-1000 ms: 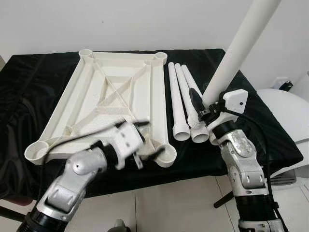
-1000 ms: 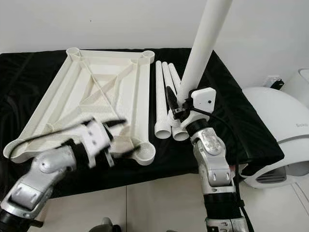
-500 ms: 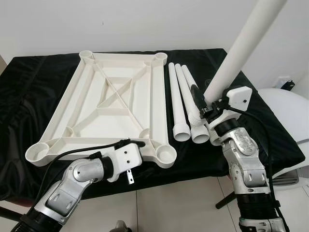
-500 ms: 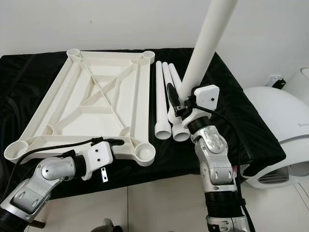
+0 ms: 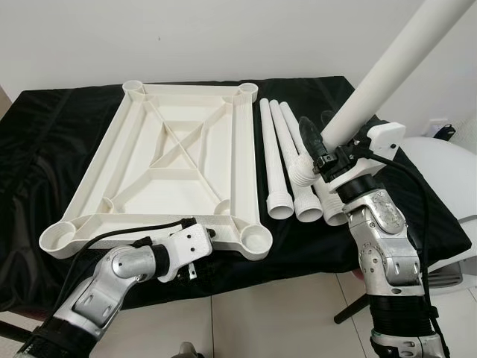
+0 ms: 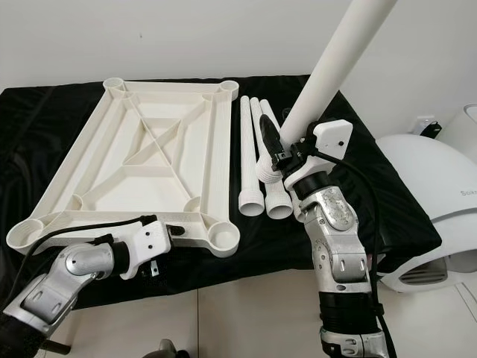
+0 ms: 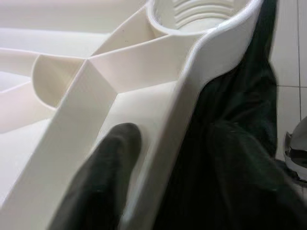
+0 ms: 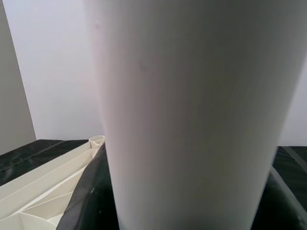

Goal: Building children table

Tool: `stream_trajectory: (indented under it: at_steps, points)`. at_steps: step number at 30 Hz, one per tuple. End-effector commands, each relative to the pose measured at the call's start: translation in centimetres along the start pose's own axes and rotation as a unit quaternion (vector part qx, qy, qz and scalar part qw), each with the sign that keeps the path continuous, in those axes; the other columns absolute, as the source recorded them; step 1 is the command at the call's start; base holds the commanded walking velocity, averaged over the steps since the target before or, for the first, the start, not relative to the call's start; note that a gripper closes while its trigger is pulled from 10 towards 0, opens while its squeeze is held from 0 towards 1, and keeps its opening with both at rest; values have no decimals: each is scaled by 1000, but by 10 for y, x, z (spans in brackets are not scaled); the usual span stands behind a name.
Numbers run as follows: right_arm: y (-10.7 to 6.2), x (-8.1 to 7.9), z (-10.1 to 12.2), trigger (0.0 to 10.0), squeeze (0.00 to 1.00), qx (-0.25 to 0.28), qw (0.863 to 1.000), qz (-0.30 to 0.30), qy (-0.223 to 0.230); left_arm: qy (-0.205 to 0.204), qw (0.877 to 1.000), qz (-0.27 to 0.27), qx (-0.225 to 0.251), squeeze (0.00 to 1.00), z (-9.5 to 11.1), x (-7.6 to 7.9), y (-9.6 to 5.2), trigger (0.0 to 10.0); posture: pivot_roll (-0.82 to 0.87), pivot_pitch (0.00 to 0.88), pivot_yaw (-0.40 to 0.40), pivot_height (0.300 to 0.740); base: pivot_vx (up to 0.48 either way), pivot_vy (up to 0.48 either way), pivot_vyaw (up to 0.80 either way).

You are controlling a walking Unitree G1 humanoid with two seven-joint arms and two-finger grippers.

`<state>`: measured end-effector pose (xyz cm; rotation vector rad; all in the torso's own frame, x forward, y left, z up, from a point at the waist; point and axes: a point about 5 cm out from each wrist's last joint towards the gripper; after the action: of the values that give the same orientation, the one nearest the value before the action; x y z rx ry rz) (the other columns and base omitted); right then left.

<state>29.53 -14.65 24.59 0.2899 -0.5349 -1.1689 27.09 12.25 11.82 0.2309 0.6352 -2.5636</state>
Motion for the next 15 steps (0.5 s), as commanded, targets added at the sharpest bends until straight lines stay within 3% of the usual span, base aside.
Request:
stream_trajectory:
  at_steps: [1, 4, 5, 9, 11, 12, 14, 15]
  points:
    - [-2, -1, 5, 10000, 0, 6, 1000, 11, 5, -2, 1000, -1, -15, 0, -6, -1, 4, 0, -22, 150, 43, 740, 0, 0, 0]
    - [-3, -1, 5, 10000, 0, 2, 1000, 17, 5, 5, 1000, -6, -12, 0, -3, -2, 9, 0, -27, 152, 45, 740, 0, 0, 0]
    - [-4, 0, 5, 10000, 0, 0, 1000, 19, 3, 9, 1000, -10, -9, 0, 0, -4, 13, 902, -31, 154, 48, 740, 0, 0, 0]
    - [-5, 1, 6, 10000, 0, -3, 1000, 21, -1, 17, 1000, -17, -5, 0, 6, -7, 21, 941, -36, 155, 51, 740, 0, 0, 0]
    - [-5, 2, 6, 10000, 0, -4, 1000, 22, -3, 20, 1000, -18, -3, 0, 10, -10, 25, 1451, -40, 156, 53, 740, 0, 0, 0]
    - [-6, 2, 7, 10000, 0, -6, 1000, 23, -5, 21, 1000, -18, 1, 0, 13, -12, 26, 6275, -45, 157, 57, 740, 0, 0, 0]
    - [-6, 2, 7, 10000, 0, -7, 1000, 23, -6, 21, 1000, -17, 3, 0, 15, -13, 26, 6275, -45, 157, 57, 740, 0, 0, 0]
    - [-7, 2, 7, 10000, 0, -9, 1000, 24, -7, 19, 1000, -16, -4, 0, 14, -15, 26, 10000, -47, 158, 58, 740, 0, 0, 0]
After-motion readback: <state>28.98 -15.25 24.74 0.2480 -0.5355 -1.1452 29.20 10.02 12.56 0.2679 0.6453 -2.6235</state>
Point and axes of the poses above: a point about 5 cm out from each wrist's last joint towards the gripper, its own y axis pointing out of the wrist towards the gripper, its own z axis along the axis of the wrist's last joint, x = y × z, and after that the axes turned 12 degrees about -y, right-handed
